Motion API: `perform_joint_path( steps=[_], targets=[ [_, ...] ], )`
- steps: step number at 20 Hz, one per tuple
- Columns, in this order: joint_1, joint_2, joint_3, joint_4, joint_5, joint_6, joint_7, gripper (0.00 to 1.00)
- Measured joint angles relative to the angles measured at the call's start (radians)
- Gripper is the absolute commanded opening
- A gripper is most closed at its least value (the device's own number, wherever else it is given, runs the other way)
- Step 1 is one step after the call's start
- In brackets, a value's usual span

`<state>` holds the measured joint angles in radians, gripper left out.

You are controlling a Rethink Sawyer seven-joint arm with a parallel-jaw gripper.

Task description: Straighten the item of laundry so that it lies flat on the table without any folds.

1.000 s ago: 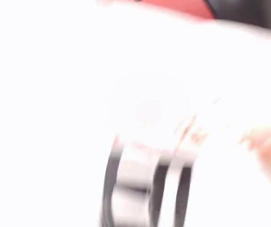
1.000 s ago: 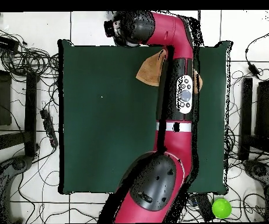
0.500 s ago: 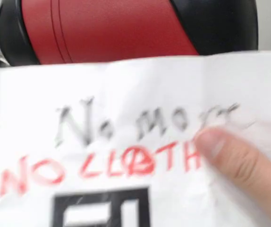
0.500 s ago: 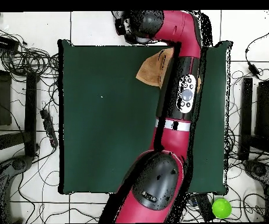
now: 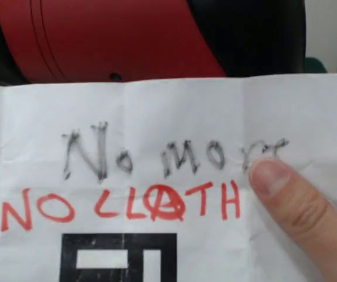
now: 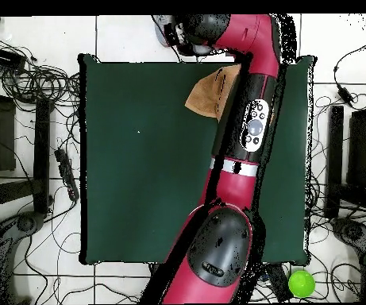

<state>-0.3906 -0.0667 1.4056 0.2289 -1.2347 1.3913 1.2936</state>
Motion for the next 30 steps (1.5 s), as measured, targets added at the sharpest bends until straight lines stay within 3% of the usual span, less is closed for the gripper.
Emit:
perform_joint_path(
  steps=[30],
  targets=[
    [-0.040,-0.057,-0.007,0.018,0.036,0.002,-0.006,1.00]
  ],
)
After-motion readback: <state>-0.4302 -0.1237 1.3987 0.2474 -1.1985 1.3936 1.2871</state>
